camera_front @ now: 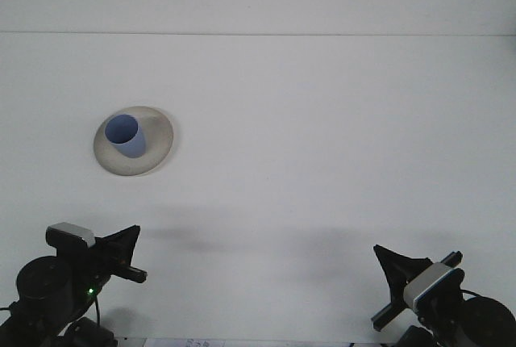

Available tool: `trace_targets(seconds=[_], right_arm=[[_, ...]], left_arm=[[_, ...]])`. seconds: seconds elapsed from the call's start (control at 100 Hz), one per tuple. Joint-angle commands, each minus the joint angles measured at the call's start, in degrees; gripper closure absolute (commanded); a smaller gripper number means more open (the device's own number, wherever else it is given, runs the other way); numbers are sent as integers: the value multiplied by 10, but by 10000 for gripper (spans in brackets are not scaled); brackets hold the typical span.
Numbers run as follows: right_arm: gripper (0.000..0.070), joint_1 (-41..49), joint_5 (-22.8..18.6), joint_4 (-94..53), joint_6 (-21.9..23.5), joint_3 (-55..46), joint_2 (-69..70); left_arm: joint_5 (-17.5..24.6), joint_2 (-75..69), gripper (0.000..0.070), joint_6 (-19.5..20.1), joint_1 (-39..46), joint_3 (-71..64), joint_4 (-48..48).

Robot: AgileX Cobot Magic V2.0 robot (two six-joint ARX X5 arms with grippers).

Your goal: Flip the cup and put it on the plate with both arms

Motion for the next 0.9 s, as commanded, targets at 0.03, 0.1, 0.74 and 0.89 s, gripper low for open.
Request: trace_targets(seconds=[0.03,0.1,0.74,0.89], right_arm=[[693,5,0,8,8,3,3],[693,5,0,8,8,3,3],[693,5,0,8,8,3,3],[694,5,0,8,8,3,3]], left_arm=[[1,-6,685,-1,-2,7,24],[1,-17,685,0,3,5,47],[-34,-215,685,193,232,-393,370],[-33,-215,685,192,232,-418,380]])
